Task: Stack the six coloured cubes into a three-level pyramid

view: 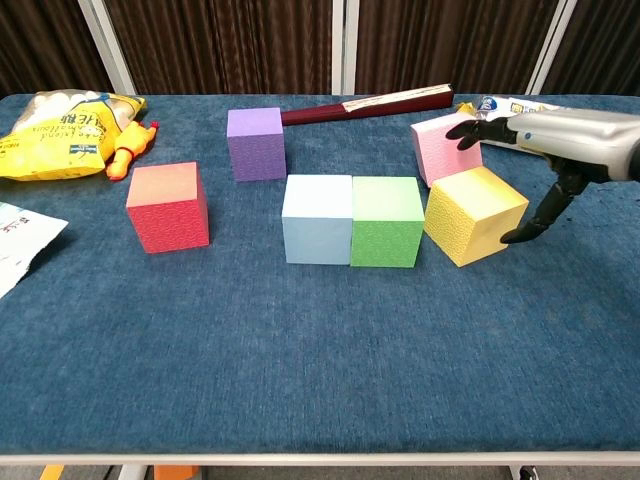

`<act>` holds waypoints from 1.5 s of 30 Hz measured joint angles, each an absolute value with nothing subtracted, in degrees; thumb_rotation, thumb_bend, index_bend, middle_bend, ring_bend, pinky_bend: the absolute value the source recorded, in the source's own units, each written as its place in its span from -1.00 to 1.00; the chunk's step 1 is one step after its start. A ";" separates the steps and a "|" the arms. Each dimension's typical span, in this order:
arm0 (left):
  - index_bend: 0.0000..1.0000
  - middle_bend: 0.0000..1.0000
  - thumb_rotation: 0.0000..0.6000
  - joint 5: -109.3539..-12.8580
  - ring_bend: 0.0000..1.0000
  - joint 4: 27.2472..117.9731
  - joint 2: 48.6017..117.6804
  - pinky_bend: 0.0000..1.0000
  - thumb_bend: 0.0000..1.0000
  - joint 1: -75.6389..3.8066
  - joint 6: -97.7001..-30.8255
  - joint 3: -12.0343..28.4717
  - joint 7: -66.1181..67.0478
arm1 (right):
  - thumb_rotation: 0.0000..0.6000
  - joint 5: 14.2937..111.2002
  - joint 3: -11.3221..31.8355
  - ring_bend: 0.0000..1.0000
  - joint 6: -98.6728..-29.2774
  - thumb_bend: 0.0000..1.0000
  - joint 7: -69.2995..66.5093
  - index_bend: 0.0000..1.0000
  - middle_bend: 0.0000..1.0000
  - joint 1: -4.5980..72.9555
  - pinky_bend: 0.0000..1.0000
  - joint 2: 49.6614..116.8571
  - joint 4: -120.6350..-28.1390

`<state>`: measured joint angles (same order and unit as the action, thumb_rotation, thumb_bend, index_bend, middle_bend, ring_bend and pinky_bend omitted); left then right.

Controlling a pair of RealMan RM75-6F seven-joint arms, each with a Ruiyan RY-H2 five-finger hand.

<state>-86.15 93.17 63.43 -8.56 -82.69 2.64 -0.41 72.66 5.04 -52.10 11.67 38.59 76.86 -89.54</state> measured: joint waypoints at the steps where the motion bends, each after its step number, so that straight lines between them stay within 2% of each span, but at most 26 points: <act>1: -0.67 -0.74 1.00 -86.16 -0.88 93.27 63.41 -0.84 -1.00 -8.55 -82.69 2.63 -0.35 | 1.00 74.25 4.77 -1.00 -53.30 -1.00 12.53 -1.00 -0.85 38.38 -1.00 76.00 -90.00; 8: -0.67 -0.74 1.00 -86.35 -0.89 93.65 63.28 -0.84 -1.00 -8.30 -83.01 2.46 -0.27 | 1.00 79.00 4.45 -1.00 -57.33 -1.00 17.25 -1.00 -0.85 38.21 -1.00 75.41 -86.85; 20: -0.67 -0.74 1.00 -86.65 -0.89 94.23 62.79 -0.84 -1.00 -8.10 -83.13 2.26 -0.79 | 1.00 82.35 4.79 -1.00 -57.70 -1.00 14.73 -1.00 -0.88 39.23 -1.00 77.28 -78.16; 28: -0.67 -0.74 1.00 -86.68 -0.88 94.51 62.56 -0.84 -1.00 -8.18 -83.05 2.31 -0.60 | 1.00 86.49 3.40 -1.00 -57.83 -1.00 10.68 -1.00 -0.85 40.19 -1.00 81.08 -71.69; 45: -0.67 -0.74 1.00 -86.85 -0.88 94.60 62.45 -0.84 -1.00 -8.34 -83.00 2.39 -0.44 | 1.00 90.47 0.01 -1.00 -59.38 -1.00 7.51 -0.99 -0.72 38.67 -1.00 79.52 -75.49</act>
